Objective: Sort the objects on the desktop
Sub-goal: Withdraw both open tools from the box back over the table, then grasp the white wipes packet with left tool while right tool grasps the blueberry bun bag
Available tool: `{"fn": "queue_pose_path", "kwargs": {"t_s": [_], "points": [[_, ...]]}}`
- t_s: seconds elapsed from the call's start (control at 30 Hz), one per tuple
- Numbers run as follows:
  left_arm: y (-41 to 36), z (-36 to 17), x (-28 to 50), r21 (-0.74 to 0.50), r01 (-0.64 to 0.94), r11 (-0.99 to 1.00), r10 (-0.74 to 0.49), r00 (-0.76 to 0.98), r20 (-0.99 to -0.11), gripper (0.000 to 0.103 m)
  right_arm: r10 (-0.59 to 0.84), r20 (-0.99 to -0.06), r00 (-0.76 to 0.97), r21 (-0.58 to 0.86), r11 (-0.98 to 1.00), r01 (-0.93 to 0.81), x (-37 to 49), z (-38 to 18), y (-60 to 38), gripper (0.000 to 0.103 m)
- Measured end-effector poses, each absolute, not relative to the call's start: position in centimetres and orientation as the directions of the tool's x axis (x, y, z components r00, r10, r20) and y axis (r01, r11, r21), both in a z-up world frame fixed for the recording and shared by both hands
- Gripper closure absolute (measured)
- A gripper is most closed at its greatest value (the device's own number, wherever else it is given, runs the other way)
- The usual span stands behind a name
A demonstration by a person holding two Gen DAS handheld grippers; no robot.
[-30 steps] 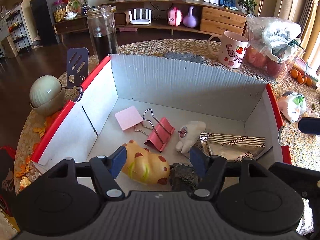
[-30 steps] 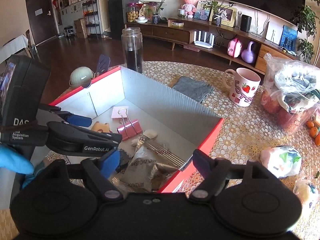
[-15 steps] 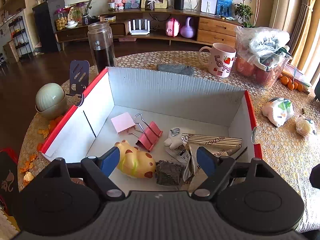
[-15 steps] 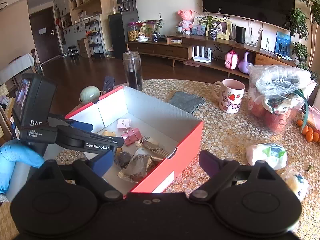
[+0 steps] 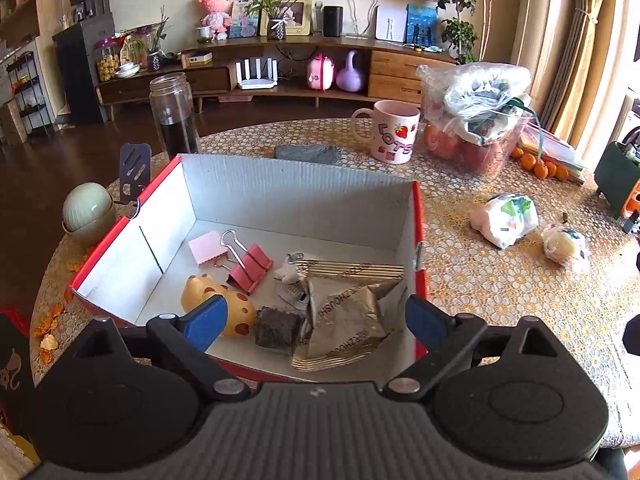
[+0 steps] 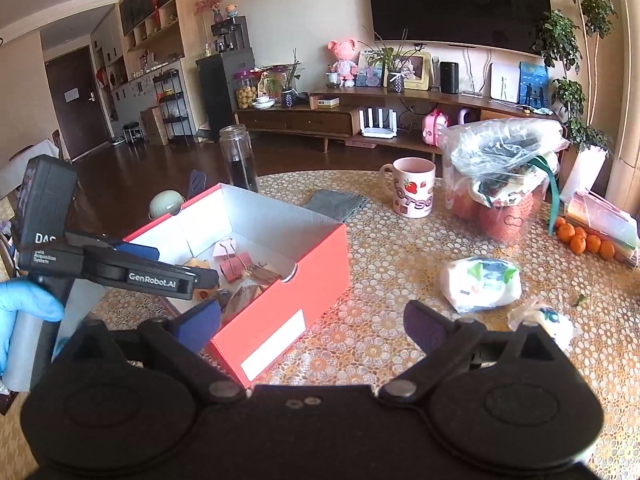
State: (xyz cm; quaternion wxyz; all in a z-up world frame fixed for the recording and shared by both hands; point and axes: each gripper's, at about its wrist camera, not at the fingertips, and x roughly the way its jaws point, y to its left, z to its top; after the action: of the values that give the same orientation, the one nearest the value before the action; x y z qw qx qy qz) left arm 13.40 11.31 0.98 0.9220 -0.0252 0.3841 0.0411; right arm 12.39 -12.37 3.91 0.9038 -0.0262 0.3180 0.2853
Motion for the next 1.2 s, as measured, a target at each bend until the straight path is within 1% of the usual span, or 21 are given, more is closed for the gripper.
{"fn": "queue_pose_path", "kwargs": {"t_s": [0.13, 0.33, 0.4, 0.57, 0.73, 0.83, 0.97, 1.07, 1.2], "points": [[8.5, 1.8, 12.5, -0.013, -0.046, 0.999, 0.024, 0.721, -0.693, 0.005, 0.476, -0.590, 0.652, 0.139, 0.855, -0.499, 11.8, 3.4, -15.2, 0.004], [3.9, 2.0, 12.2, -0.020, 0.053, 0.998, -0.052, 0.722, -0.690, 0.005, 0.433, -0.595, 0.677, 0.149, 0.887, -0.437, 10.7, 2.5, -19.6, 0.004], [2.5, 2.0, 12.2, -0.028, 0.081, 0.996, -0.078, 0.721, -0.688, 0.001, 0.414, -0.601, 0.684, 0.150, 0.899, -0.413, 10.6, 2.1, -21.0, 0.004], [-0.9, 2.0, 12.8, -0.033, 0.168, 0.985, -0.145, 0.718, -0.681, 0.000, 0.366, -0.610, 0.703, 0.149, 0.924, -0.352, 10.5, 1.2, -24.1, 0.004], [-3.9, 1.6, 14.2, -0.064, 0.257, 0.964, -0.231, 0.695, -0.680, 0.000, 0.320, -0.635, 0.703, 0.121, 0.940, -0.318, 11.0, 0.4, -26.7, 0.004], [-5.6, 1.2, 15.2, -0.058, 0.294, 0.954, -0.252, 0.684, -0.684, 0.000, 0.297, -0.647, 0.702, 0.101, 0.946, -0.307, 11.5, 0.1, -27.9, 0.004], [-6.9, 0.7, 17.0, -0.073, 0.318, 0.945, -0.276, 0.659, -0.700, 0.000, 0.282, -0.660, 0.697, 0.086, 0.949, -0.302, 12.7, -0.2, -29.0, 0.004], [-7.3, 0.2, 18.6, -0.149, 0.333, 0.931, -0.336, 0.623, -0.706, 0.000, 0.278, -0.665, 0.694, 0.077, 0.949, -0.306, 13.6, -0.5, -29.5, 0.004], [-8.1, -0.4, 20.5, -0.137, 0.359, 0.923, -0.343, 0.610, -0.714, 0.000, 0.274, -0.675, 0.685, 0.065, 0.947, -0.315, 15.1, -0.9, -29.8, 0.004]]}}
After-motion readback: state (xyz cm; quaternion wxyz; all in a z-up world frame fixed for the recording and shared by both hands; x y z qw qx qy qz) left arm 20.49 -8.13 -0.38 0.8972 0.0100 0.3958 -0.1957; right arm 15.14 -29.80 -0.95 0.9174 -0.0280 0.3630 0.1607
